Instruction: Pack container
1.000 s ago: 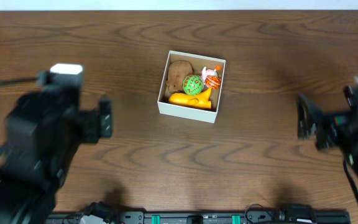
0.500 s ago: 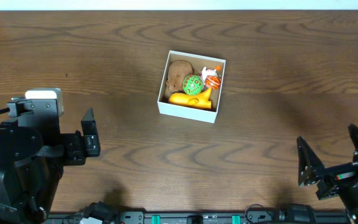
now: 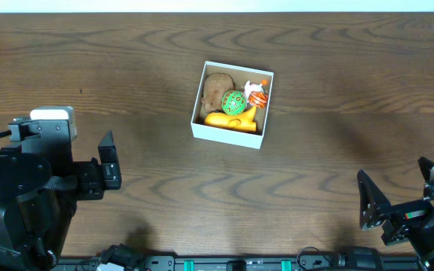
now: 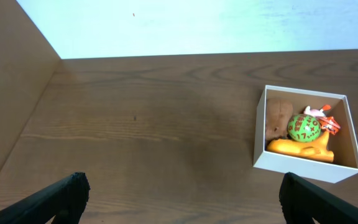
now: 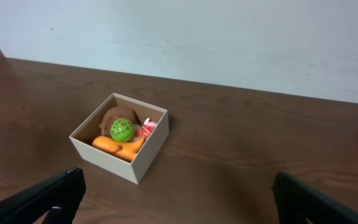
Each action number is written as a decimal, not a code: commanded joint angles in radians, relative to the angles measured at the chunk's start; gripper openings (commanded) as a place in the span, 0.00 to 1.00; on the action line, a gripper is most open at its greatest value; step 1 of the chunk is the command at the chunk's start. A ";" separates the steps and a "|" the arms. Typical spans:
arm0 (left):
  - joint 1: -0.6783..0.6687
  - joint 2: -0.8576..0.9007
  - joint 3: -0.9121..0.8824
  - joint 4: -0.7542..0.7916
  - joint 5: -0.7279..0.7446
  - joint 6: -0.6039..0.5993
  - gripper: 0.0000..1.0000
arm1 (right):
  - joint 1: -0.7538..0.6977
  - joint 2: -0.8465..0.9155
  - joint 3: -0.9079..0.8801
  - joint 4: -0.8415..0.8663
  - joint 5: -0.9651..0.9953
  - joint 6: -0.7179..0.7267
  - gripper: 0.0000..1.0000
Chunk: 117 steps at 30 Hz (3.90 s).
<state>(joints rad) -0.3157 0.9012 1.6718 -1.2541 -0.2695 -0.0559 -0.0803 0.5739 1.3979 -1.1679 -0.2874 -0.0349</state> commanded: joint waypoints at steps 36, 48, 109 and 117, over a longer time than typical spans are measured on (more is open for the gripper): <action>0.005 0.002 0.012 -0.003 -0.013 -0.010 0.98 | 0.017 -0.566 -1.082 0.452 0.129 -0.033 0.99; 0.005 0.002 0.012 -0.003 -0.013 -0.010 0.98 | 0.017 -0.568 -1.198 0.560 0.126 -0.002 0.99; 0.293 -0.586 -1.053 0.824 0.105 0.026 0.98 | 0.016 -0.568 -1.251 0.625 0.126 0.064 0.99; 0.311 -0.789 -1.388 0.991 0.105 -0.041 0.98 | 0.016 -0.568 -1.251 0.625 0.126 0.064 0.99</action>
<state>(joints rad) -0.0128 0.1596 0.3447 -0.3004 -0.1638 -0.0574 -0.0719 0.0166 0.1528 -0.5446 -0.1604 0.0158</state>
